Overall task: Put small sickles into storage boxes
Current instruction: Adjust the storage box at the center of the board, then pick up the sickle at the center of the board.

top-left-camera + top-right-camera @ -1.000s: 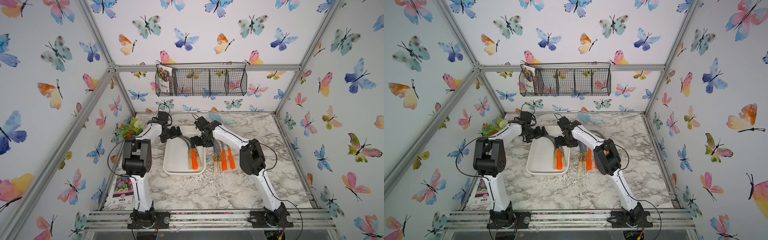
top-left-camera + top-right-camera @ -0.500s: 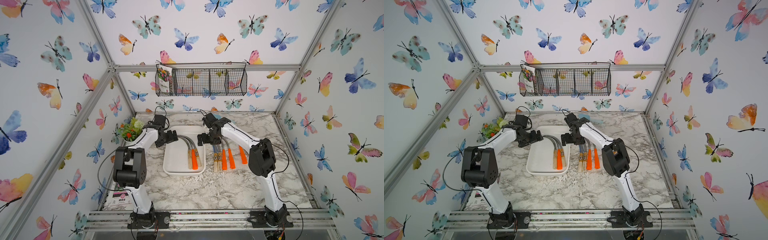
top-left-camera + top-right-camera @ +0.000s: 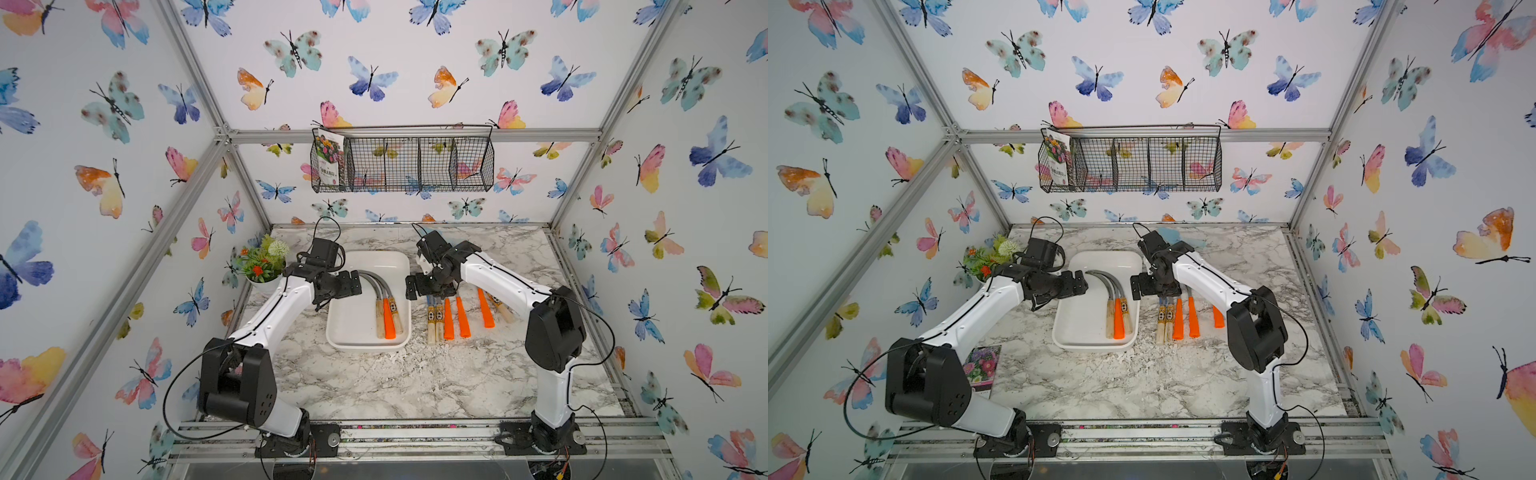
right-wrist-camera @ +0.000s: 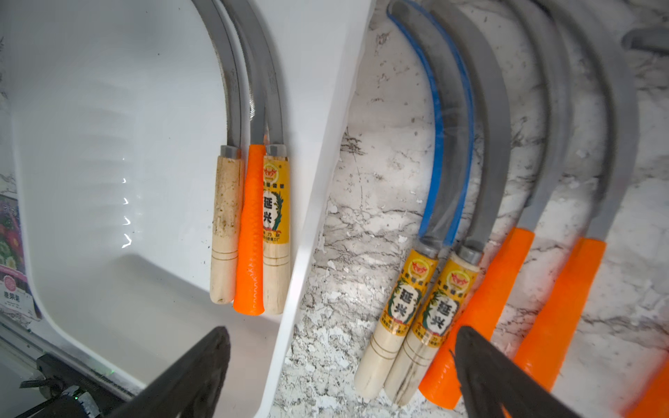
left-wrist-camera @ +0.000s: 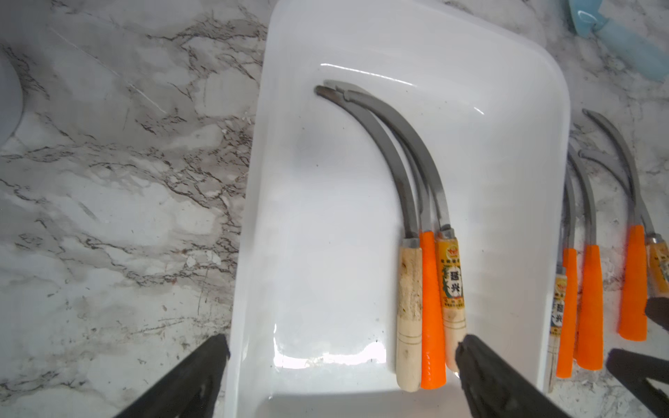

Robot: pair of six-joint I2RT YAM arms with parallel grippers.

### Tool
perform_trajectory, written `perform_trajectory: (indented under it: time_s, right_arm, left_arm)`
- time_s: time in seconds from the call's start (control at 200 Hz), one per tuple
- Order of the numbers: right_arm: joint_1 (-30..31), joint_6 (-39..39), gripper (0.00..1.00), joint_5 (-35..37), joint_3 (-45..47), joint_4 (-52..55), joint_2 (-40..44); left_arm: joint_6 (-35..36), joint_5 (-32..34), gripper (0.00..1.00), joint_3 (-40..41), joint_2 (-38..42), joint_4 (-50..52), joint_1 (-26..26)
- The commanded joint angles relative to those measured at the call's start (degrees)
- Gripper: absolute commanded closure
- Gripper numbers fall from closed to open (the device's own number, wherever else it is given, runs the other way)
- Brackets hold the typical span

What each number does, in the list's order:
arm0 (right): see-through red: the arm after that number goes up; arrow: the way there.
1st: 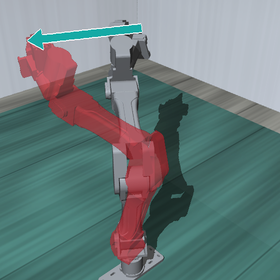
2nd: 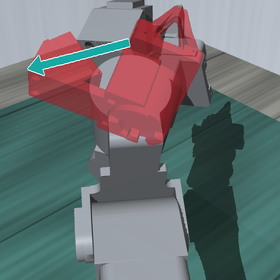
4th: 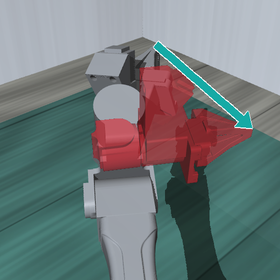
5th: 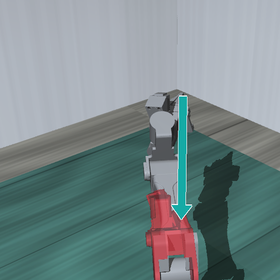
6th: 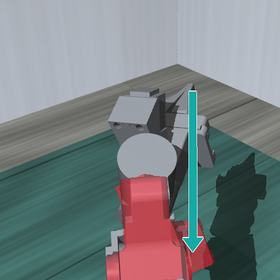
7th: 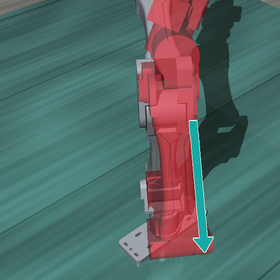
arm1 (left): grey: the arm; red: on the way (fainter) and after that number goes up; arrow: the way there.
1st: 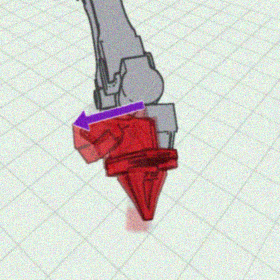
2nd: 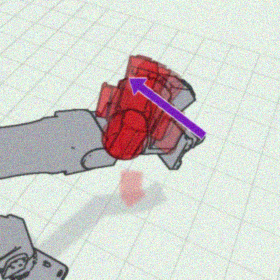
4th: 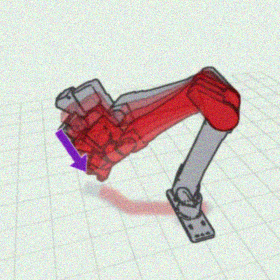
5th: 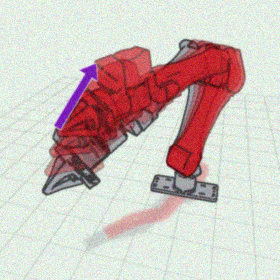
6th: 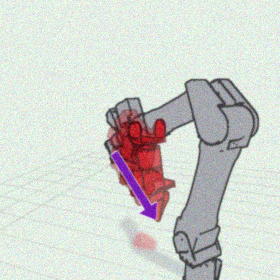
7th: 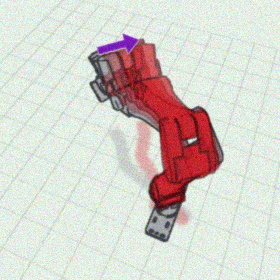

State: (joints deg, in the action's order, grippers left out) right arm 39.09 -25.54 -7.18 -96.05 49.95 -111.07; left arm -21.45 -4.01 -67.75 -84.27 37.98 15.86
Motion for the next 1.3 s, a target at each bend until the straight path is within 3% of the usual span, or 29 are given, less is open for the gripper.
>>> perform_trajectory:
  time_s: [0.0,0.415,0.811,1.196,1.296]
  right_arm:
    - [0.29,-1.31,0.02,1.68,4.11,-1.82,4.56]
    - [0.31,-3.29,0.02,2.92,17.29,-4.78,18.11]
    - [0.28,-5.87,0.02,4.3,25.76,-3.66,26.92]
    - [0.28,-8.81,0.02,5.82,31.61,-2.06,33.4]
    - [0.28,-9.68,0.02,5.96,32.84,-1.89,34.8]
  left_arm:
    - [-2.41,2.38,0.02,0.75,4.54,4.2,3.0]
    - [-11.34,4.85,0.02,1.21,8.85,8.36,17.19]
    - [-19.2,8.53,0.02,1.02,4.93,6.9,31.11]
    - [-21.58,10.86,0.0,-3.11,-3.61,6.15,38.18]
    - [-21.71,11.39,0.08,-4.65,-5.53,6.75,38.85]
